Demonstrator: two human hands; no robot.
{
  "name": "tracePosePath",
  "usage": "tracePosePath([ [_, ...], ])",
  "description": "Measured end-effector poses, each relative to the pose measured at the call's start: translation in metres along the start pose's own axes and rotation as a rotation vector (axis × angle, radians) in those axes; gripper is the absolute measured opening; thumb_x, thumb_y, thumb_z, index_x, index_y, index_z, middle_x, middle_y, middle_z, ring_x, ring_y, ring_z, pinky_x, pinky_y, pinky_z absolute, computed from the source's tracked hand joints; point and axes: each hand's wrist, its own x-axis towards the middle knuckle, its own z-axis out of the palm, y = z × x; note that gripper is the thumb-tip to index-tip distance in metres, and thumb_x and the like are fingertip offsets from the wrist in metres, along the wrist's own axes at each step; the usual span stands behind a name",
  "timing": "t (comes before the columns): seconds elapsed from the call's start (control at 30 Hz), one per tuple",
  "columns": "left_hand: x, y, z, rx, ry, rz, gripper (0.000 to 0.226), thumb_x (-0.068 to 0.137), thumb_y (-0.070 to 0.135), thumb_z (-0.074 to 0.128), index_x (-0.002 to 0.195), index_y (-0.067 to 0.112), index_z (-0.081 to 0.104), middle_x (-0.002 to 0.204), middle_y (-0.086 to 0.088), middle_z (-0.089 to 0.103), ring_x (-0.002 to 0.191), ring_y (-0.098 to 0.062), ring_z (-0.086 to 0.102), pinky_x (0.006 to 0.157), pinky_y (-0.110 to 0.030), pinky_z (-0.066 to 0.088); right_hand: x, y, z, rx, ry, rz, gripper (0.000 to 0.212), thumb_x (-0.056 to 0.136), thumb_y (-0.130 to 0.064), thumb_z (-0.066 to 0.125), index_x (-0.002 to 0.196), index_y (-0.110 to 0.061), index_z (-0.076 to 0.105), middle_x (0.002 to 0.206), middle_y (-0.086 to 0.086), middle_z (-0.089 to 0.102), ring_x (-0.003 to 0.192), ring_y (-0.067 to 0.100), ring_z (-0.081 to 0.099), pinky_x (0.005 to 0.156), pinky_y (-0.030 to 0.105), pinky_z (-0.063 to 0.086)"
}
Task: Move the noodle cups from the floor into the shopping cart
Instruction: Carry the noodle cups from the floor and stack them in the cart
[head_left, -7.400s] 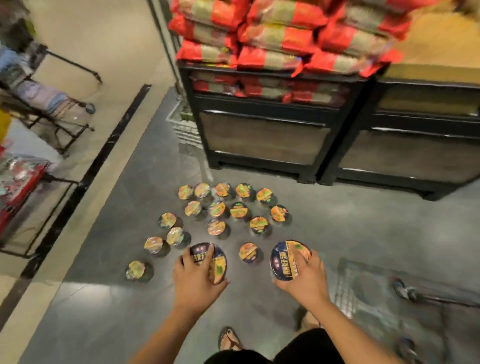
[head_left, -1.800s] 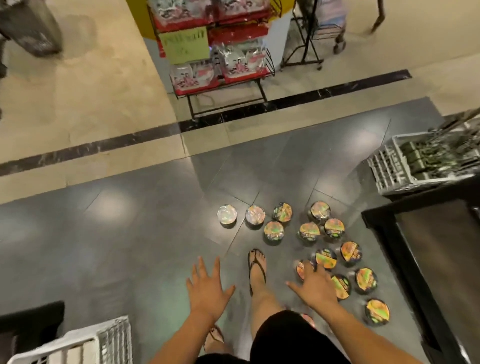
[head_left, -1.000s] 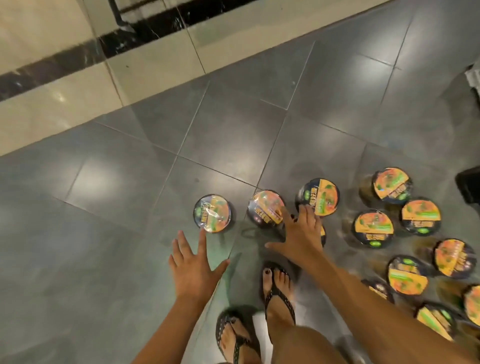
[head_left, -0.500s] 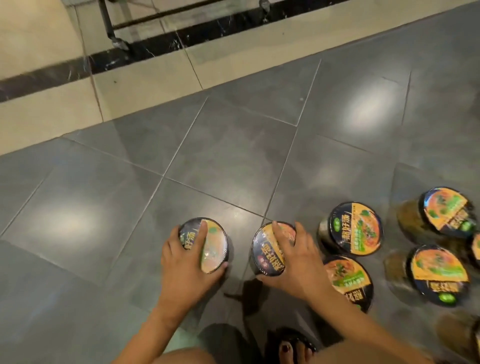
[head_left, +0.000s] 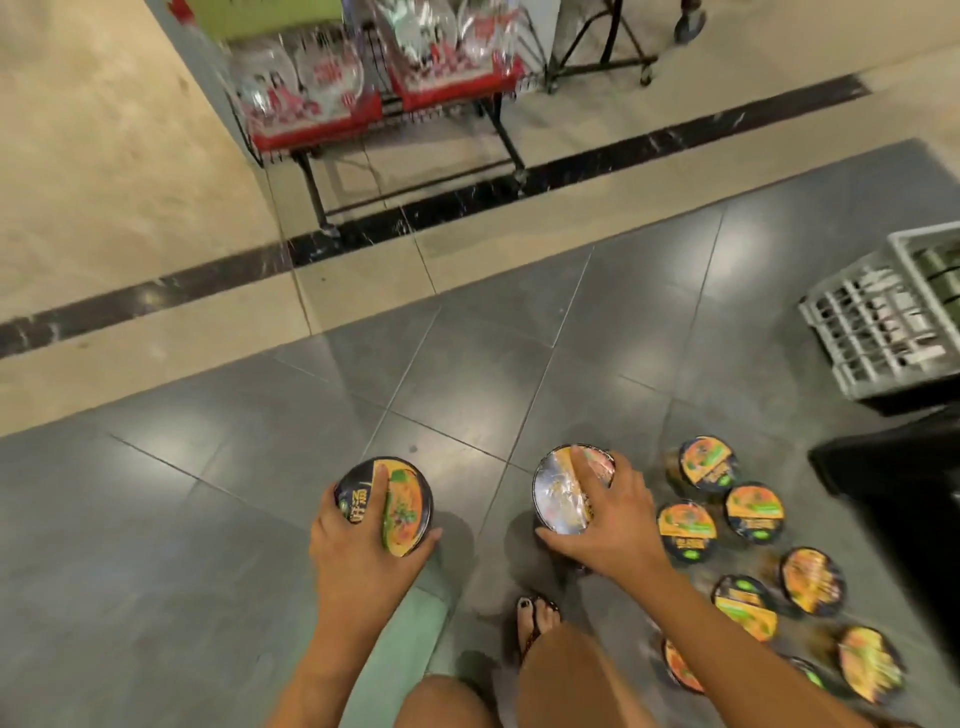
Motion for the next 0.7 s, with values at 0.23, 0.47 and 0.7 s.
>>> tracePosePath([
  [0.23, -0.093, 0.088, -0.163, 0.041, -0.142, -0.018, 0.112, 0.054, 0.099, 0.029, 0.151, 0.044, 0.019, 0.149, -0.017, 0.020, 0.134, -0.037, 0.026, 0.110, -0.047, 0.032, -0.129, -0.041, -0.155, 0.074, 0.064, 0.024, 0.107, 0.061, -0.074, 0.068, 0.151, -0.031, 0.028, 0.144, 0.017, 0.032, 0.130, 0.036, 0.033, 0.107, 0.042, 0.033],
  [0.47, -0.187, 0.120, -0.266, 0.024, -0.140, 0.006, 0.112, 0.053, 0.098, 0.020, 0.151, 0.045, 0.013, 0.153, -0.014, 0.012, 0.137, -0.035, 0.021, 0.112, -0.045, 0.029, -0.246, -0.070, -0.224, 0.096, 0.135, 0.037, 0.107, 0.057, -0.079, 0.063, 0.148, -0.028, 0.036, 0.136, 0.015, 0.040, 0.123, 0.035, 0.042, 0.101, 0.041, 0.038],
  [0.7, -0.263, 0.080, -0.306, 0.100, -0.117, 0.218, 0.109, 0.058, 0.101, 0.020, 0.151, 0.045, 0.012, 0.151, -0.014, 0.015, 0.134, -0.033, 0.027, 0.110, -0.044, 0.033, -0.362, -0.090, -0.212, 0.184, 0.200, 0.120, 0.117, 0.052, -0.094, 0.041, 0.151, -0.033, 0.026, 0.148, 0.013, 0.031, 0.139, 0.031, 0.026, 0.113, 0.044, 0.030],
])
